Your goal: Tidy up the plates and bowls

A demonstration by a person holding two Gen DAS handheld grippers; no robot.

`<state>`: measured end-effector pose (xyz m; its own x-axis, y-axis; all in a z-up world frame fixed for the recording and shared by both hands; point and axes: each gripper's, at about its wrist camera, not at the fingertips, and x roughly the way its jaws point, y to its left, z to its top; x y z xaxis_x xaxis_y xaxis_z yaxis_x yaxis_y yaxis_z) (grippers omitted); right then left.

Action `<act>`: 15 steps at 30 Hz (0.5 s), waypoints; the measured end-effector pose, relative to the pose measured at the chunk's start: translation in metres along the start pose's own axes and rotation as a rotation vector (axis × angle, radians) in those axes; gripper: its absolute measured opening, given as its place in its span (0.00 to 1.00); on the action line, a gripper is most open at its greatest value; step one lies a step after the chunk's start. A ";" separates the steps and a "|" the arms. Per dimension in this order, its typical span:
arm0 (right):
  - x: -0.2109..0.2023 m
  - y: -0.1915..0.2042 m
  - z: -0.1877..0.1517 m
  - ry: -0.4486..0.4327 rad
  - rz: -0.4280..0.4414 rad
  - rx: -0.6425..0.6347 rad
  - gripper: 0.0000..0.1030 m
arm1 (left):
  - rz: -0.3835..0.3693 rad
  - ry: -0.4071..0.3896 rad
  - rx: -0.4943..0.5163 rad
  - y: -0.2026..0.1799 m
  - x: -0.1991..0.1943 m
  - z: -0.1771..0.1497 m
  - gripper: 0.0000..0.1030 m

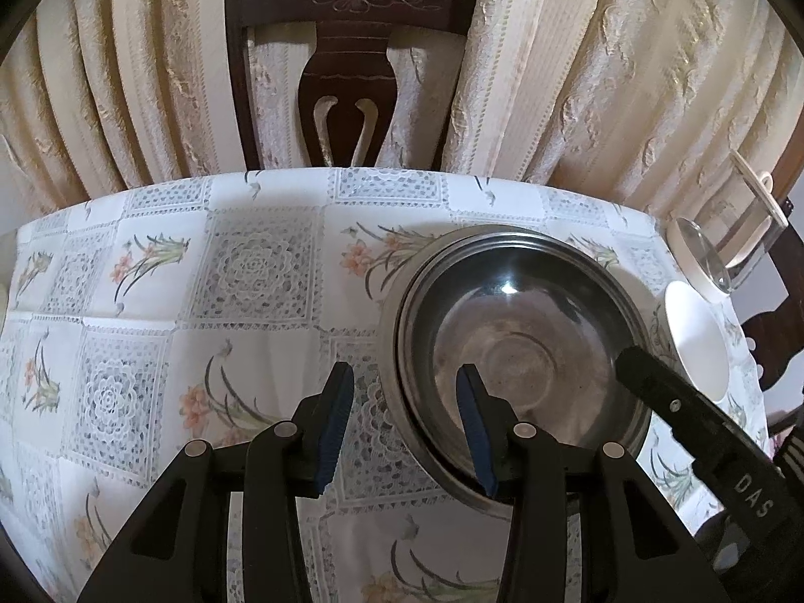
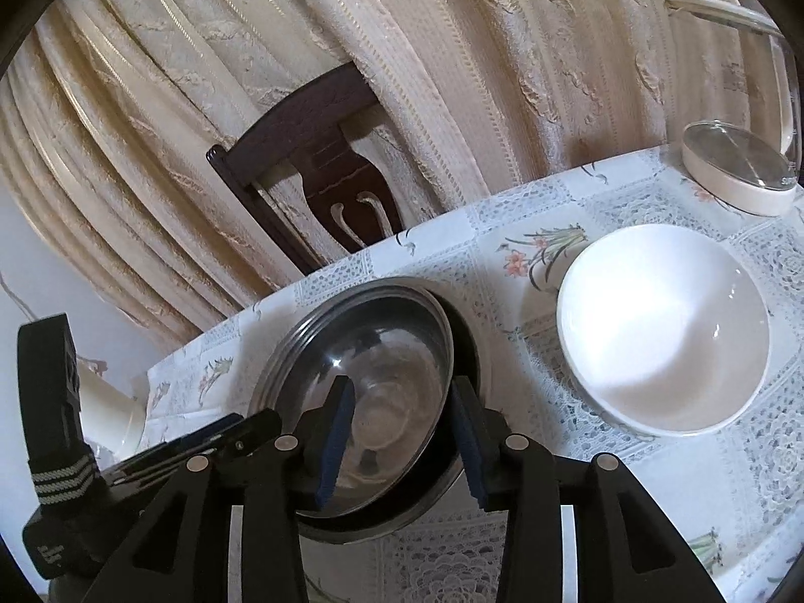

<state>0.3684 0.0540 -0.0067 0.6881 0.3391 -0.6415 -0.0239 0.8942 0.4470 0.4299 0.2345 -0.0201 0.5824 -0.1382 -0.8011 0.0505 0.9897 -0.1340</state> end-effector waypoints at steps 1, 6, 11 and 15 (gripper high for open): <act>-0.001 0.001 0.000 -0.004 -0.002 0.000 0.43 | 0.001 0.000 -0.001 0.000 0.000 0.000 0.43; -0.006 0.001 0.003 -0.018 0.007 0.002 0.48 | 0.006 0.003 -0.003 -0.002 -0.002 0.000 0.43; -0.017 -0.005 0.010 -0.047 0.014 0.018 0.48 | 0.011 0.002 -0.005 -0.004 -0.006 -0.001 0.43; -0.034 -0.024 0.026 -0.095 0.004 0.076 0.51 | 0.012 0.001 -0.002 -0.008 -0.010 -0.002 0.43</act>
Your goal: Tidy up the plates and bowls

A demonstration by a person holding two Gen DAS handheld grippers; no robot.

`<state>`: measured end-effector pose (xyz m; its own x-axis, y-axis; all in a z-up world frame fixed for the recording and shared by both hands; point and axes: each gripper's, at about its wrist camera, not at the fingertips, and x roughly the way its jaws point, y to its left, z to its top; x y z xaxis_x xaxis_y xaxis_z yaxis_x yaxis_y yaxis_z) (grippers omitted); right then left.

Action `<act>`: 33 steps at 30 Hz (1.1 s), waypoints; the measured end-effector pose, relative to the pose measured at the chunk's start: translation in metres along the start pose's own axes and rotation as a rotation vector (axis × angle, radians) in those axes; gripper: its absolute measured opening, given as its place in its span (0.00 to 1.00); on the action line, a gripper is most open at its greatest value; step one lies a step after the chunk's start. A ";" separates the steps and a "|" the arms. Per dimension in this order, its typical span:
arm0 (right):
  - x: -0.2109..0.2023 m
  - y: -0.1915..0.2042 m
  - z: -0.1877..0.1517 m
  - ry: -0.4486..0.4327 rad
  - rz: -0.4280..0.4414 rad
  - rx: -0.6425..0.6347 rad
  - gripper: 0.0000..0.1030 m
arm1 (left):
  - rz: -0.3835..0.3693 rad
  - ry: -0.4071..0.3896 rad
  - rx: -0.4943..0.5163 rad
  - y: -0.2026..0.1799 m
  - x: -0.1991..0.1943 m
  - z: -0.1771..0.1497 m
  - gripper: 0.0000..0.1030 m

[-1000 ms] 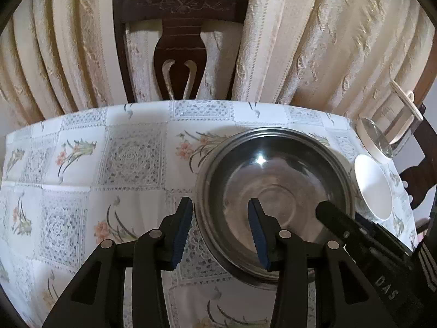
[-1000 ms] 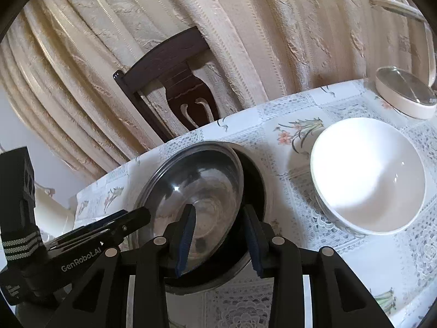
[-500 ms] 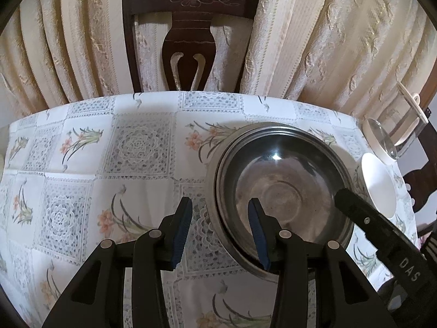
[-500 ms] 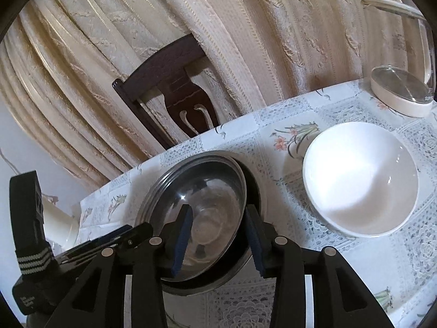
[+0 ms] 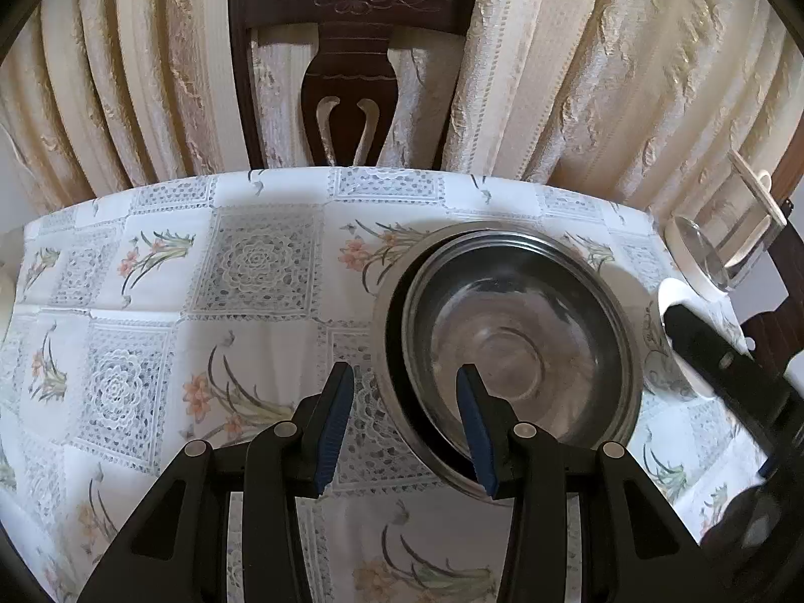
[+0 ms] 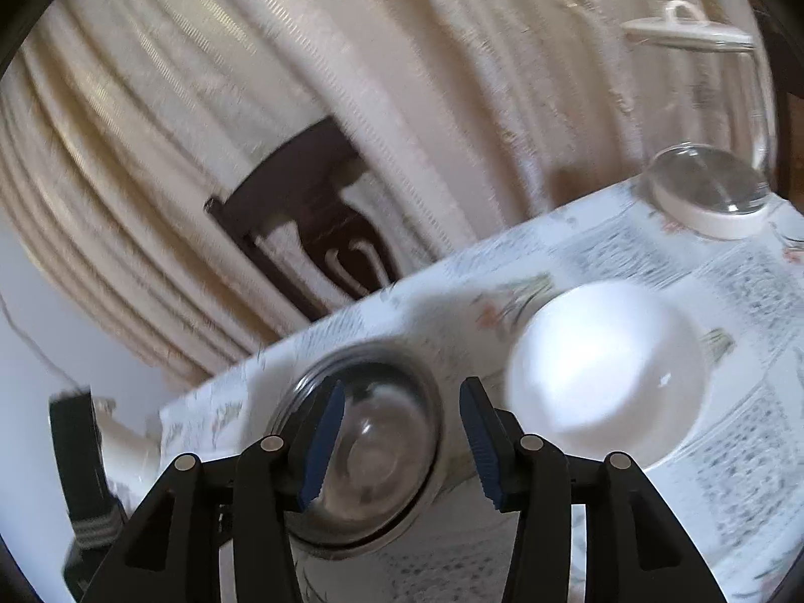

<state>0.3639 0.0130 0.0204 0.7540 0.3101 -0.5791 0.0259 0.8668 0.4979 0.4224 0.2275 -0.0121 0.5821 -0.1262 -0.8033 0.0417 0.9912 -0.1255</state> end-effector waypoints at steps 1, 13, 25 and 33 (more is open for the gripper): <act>-0.003 -0.006 0.004 -0.010 -0.006 0.015 0.51 | -0.001 0.000 -0.001 -0.001 -0.001 0.000 0.43; -0.018 -0.068 0.038 -0.032 -0.108 0.113 0.56 | -0.046 -0.009 0.008 -0.034 -0.016 0.000 0.48; -0.006 -0.115 0.046 0.061 -0.086 0.141 0.65 | -0.125 -0.015 0.031 -0.080 -0.031 0.002 0.53; -0.004 -0.153 0.047 0.091 -0.058 0.244 0.65 | -0.258 0.057 -0.007 -0.114 -0.015 0.001 0.53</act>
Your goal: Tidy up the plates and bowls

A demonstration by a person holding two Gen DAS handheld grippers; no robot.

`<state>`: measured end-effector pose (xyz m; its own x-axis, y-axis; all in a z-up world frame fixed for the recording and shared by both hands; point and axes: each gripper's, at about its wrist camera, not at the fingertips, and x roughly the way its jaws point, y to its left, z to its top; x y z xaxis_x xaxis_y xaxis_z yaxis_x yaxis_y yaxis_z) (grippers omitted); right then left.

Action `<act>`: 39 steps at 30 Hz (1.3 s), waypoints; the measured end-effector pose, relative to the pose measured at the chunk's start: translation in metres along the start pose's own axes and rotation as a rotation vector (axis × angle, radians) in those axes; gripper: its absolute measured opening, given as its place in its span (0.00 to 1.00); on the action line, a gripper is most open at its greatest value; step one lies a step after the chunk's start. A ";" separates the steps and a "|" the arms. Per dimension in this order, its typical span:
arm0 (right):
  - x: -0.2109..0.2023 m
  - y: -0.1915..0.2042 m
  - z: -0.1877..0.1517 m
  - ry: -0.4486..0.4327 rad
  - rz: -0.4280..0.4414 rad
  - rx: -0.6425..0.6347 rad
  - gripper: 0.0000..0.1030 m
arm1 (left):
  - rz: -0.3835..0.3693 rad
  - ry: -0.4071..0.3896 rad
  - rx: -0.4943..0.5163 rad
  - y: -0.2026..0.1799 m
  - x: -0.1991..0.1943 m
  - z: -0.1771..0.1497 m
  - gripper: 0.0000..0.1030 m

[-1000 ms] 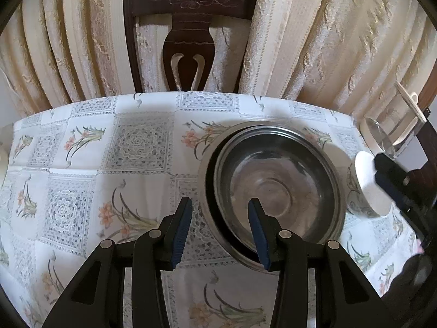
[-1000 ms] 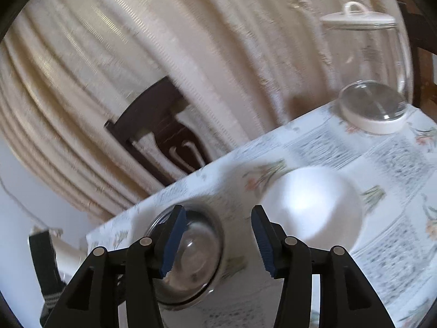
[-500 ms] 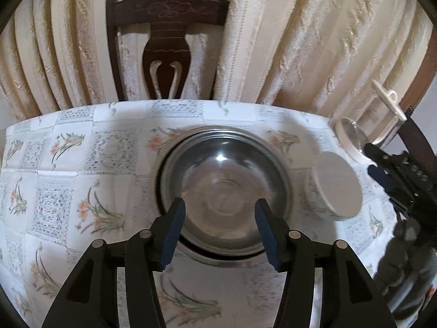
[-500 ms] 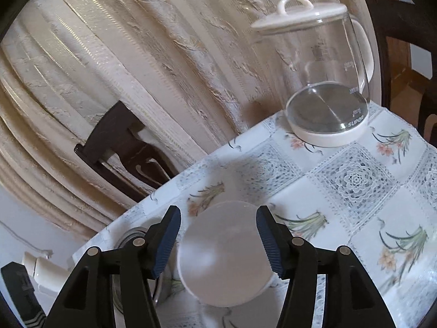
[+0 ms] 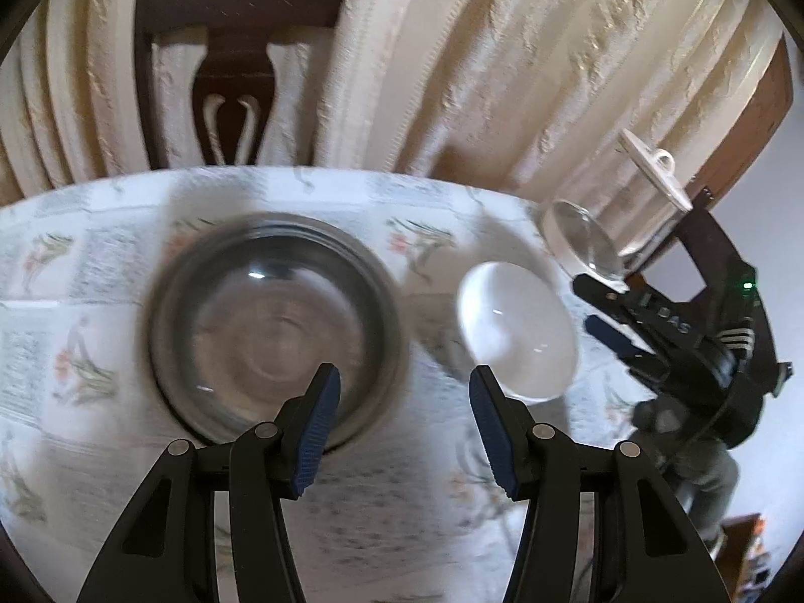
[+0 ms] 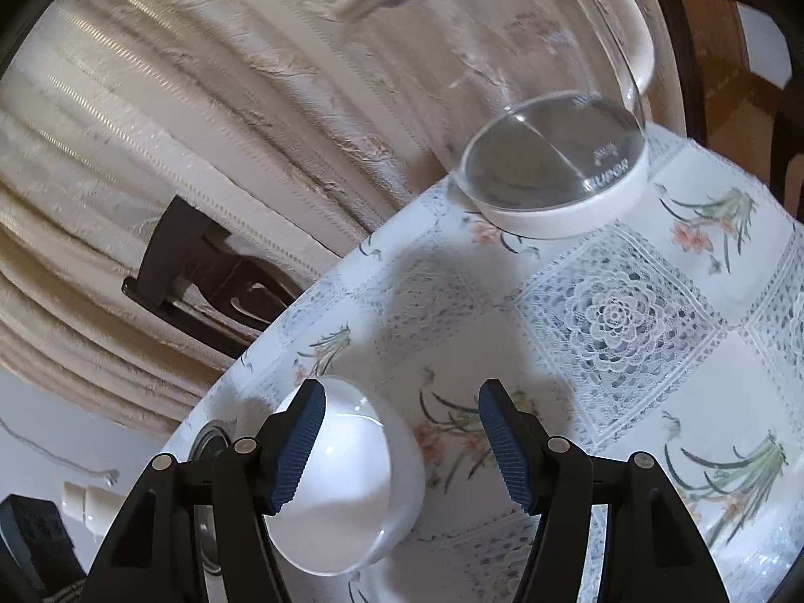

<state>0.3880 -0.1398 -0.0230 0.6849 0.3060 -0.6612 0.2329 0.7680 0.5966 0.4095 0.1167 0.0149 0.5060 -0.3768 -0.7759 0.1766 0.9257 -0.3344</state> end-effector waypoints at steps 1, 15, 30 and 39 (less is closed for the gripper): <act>0.001 -0.002 0.000 0.007 0.014 0.005 0.65 | -0.013 0.007 -0.008 -0.002 0.004 0.001 0.53; 0.026 0.010 -0.010 0.109 0.083 -0.074 0.65 | -0.118 0.042 -0.099 -0.008 0.042 0.000 0.53; 0.028 0.022 -0.013 0.094 0.048 -0.097 0.65 | 0.105 -0.082 0.131 -0.021 -0.055 -0.011 0.53; 0.027 0.033 -0.016 0.078 0.024 -0.107 0.66 | 0.312 -0.188 0.089 0.014 -0.170 -0.025 0.53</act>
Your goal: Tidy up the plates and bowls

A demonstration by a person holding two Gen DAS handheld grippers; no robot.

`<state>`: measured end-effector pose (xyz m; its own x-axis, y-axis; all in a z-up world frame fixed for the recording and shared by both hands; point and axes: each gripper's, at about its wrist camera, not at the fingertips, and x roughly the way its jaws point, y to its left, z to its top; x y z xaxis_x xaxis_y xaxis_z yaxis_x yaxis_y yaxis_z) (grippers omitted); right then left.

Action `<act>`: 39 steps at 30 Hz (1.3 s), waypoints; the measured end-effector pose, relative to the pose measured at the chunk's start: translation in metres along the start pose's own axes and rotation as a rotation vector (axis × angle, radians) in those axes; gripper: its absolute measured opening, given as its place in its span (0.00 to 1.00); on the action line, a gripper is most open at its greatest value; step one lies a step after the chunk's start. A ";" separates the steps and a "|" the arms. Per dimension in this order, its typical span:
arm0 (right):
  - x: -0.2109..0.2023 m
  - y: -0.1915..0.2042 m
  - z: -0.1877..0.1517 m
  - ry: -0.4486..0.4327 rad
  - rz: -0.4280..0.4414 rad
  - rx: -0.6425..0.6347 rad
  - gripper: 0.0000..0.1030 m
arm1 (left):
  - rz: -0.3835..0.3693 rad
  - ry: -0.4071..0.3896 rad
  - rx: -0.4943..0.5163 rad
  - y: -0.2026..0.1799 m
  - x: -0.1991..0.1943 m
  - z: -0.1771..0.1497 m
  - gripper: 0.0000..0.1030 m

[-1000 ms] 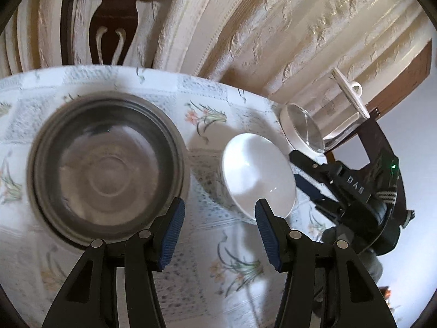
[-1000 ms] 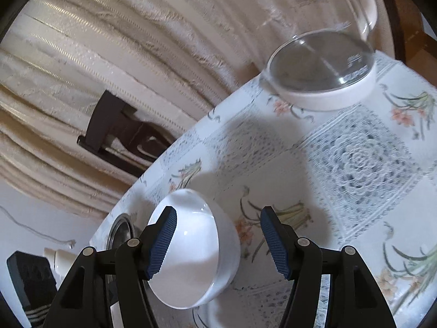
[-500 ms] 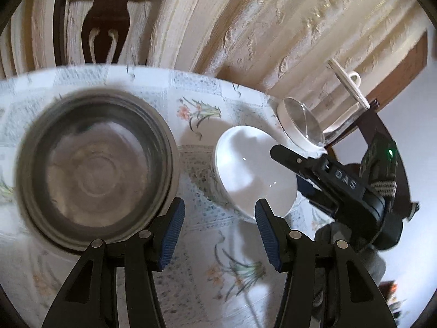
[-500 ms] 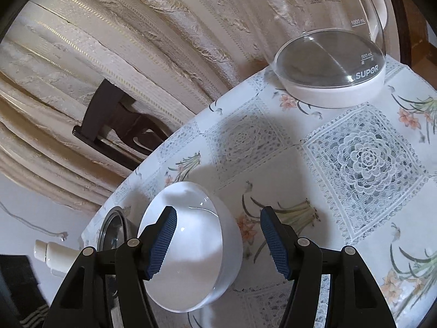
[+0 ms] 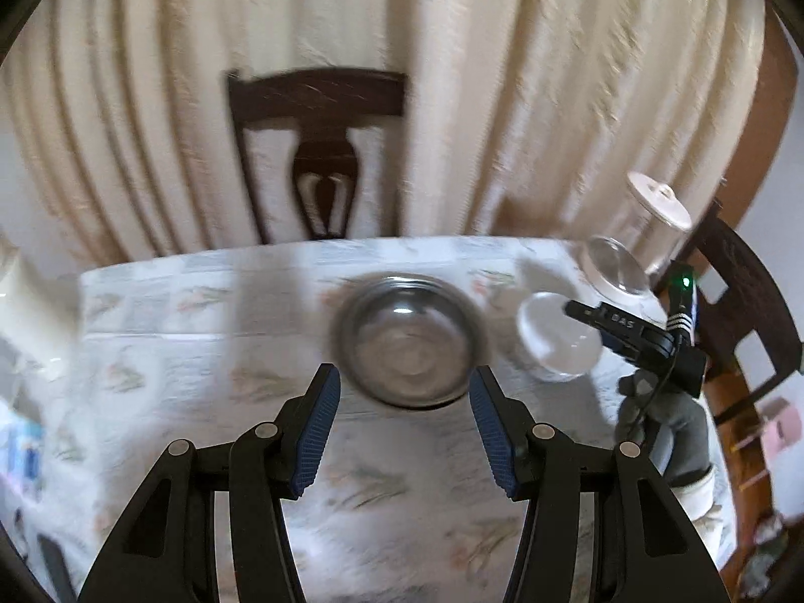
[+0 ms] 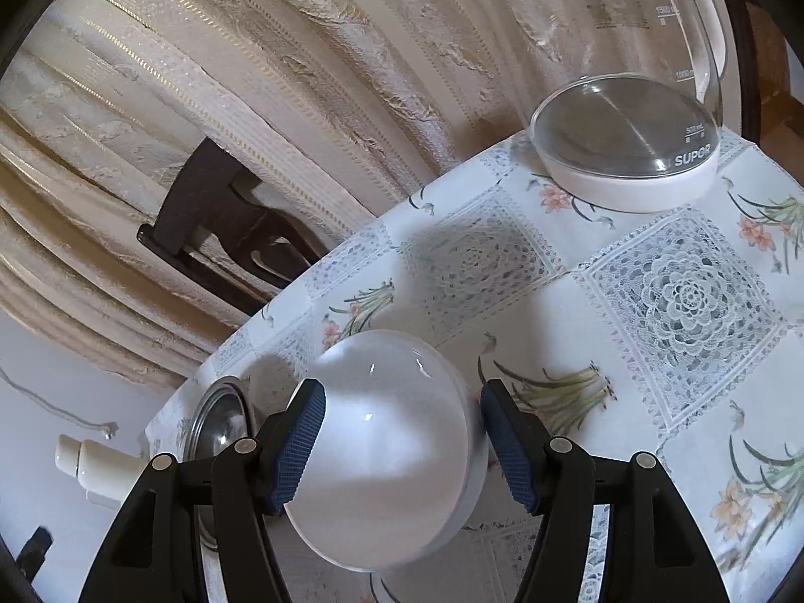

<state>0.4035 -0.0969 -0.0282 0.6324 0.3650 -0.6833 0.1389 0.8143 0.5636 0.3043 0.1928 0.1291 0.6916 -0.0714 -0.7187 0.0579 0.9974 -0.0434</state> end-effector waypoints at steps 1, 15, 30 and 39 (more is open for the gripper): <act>0.000 0.000 0.000 -0.001 0.000 0.002 0.66 | 0.030 -0.013 0.004 0.007 -0.010 -0.003 0.53; -0.012 -0.007 0.004 -0.041 0.014 0.036 0.66 | 0.122 -0.183 -0.028 0.044 -0.081 0.011 0.53; -0.008 -0.029 0.007 -0.015 0.055 0.084 0.66 | -0.293 0.104 -0.011 -0.106 0.083 0.002 0.53; -0.006 -0.031 0.009 0.001 0.057 0.075 0.66 | -0.349 0.216 -0.134 -0.120 0.179 -0.003 0.53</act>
<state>0.4021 -0.1284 -0.0377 0.6404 0.4103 -0.6493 0.1590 0.7563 0.6346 0.4188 0.0604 0.0038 0.4796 -0.4147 -0.7733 0.1576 0.9077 -0.3890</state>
